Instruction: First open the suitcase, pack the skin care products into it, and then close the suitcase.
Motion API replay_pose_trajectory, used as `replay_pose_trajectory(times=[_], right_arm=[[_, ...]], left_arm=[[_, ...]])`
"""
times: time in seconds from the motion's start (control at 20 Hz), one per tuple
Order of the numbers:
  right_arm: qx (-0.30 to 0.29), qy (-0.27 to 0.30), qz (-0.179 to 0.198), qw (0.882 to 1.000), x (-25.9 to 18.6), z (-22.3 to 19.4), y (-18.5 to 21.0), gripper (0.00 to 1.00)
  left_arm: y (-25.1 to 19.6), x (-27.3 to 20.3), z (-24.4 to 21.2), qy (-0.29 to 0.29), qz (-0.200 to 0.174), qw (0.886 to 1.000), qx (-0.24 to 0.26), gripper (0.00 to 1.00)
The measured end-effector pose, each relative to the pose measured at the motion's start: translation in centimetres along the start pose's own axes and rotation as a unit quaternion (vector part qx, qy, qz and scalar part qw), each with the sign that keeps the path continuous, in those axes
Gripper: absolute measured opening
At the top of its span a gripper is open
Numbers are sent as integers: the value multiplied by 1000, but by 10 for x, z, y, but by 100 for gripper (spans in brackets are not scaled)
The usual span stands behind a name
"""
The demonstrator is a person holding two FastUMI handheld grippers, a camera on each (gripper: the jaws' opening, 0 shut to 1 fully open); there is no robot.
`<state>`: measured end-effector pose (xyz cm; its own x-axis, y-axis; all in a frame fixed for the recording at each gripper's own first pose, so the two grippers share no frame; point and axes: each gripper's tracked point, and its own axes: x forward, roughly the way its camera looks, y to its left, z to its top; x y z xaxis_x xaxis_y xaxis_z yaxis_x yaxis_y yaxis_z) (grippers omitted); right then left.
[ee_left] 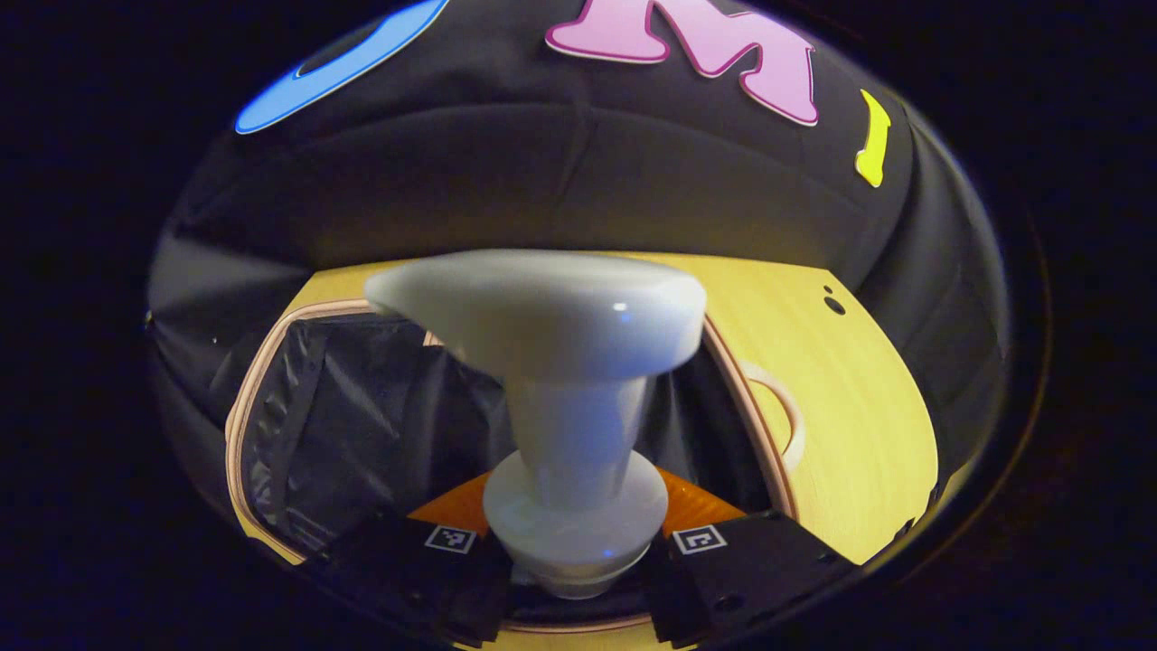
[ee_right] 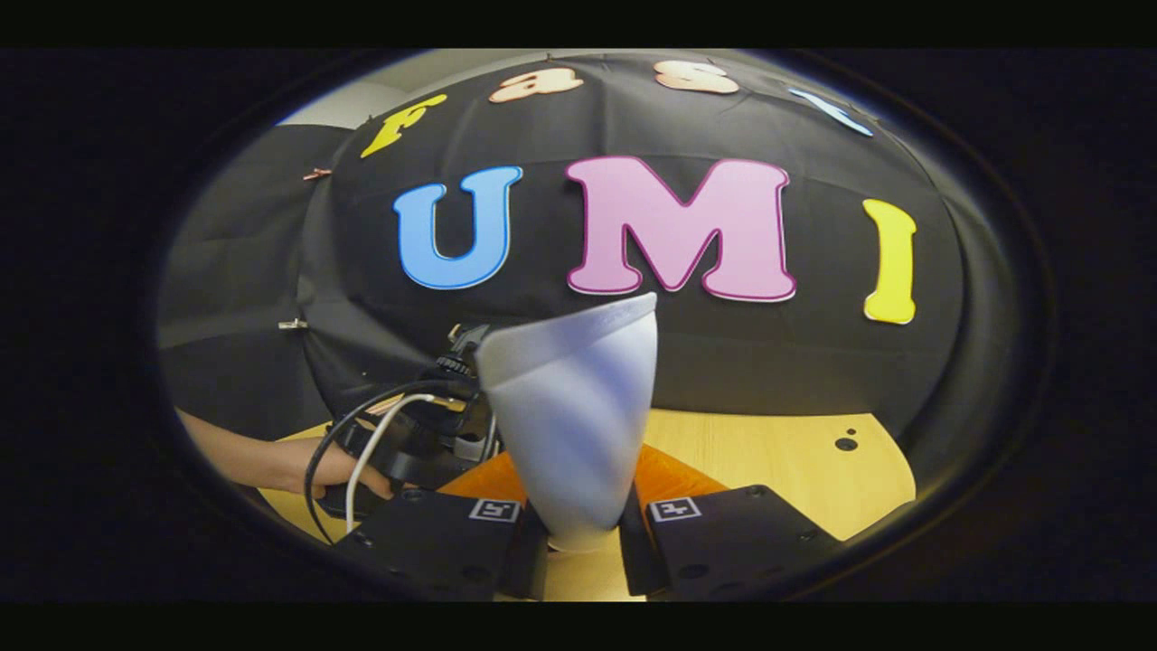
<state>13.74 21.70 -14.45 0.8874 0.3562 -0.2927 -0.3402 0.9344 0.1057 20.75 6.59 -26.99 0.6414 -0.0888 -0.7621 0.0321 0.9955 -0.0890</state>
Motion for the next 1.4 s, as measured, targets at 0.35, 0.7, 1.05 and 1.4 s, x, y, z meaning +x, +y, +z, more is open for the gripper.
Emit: replay_pose_trajectory(times=[0.35,0.7,1.05,1.4], right_arm=[[8,16,-4,1000,25,-12,-32,37],[9,35,17,999,44,-21,-12,37],[16,100,18,995,81,-55,16,37],[7,270,-18,963,123,-156,26,37]], left_arm=[[18,23,-7,43,35,998,-22,62],[45,-28,39,-58,65,996,-24,94],[118,-157,46,-202,129,970,-48,97],[129,-255,-8,-232,97,962,-107,97]])
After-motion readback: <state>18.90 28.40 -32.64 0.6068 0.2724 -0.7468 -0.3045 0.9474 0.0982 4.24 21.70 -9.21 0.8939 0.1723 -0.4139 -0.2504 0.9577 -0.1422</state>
